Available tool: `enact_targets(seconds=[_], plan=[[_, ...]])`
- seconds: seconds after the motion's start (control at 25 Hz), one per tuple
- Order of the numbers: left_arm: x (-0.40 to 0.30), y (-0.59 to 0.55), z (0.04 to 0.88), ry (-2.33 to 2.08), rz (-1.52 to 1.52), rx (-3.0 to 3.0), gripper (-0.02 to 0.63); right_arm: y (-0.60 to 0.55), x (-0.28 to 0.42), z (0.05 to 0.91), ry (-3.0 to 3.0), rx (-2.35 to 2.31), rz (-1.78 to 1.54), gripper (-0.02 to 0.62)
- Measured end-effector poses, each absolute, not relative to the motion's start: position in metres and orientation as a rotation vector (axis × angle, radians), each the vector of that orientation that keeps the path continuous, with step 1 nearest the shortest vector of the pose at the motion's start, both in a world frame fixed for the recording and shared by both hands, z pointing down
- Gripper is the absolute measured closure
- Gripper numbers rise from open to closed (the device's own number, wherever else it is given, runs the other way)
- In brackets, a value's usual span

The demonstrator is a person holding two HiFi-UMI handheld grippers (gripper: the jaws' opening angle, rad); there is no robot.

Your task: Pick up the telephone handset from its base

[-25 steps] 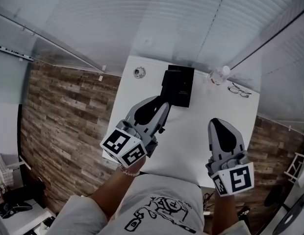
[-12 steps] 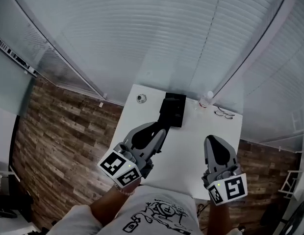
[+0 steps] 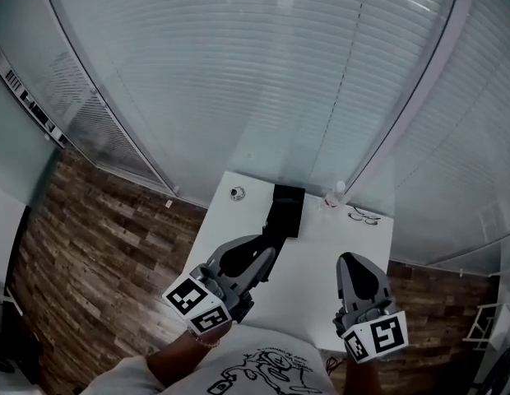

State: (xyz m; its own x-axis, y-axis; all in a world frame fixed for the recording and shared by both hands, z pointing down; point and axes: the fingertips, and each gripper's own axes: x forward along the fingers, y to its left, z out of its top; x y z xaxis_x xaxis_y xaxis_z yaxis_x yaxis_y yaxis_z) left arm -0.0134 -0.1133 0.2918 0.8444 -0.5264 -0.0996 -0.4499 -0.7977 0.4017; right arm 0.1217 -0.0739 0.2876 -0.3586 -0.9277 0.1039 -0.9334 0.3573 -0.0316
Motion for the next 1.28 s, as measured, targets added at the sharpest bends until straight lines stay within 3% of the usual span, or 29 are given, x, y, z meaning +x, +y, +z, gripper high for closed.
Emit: enact_targets(seconds=[1.28], plan=[[-0.017,-0.083,0.267,-0.719,-0.367,2.693,0.537,-0.029,0.126,0.261,-2.518,1.79,0.069,0.58]])
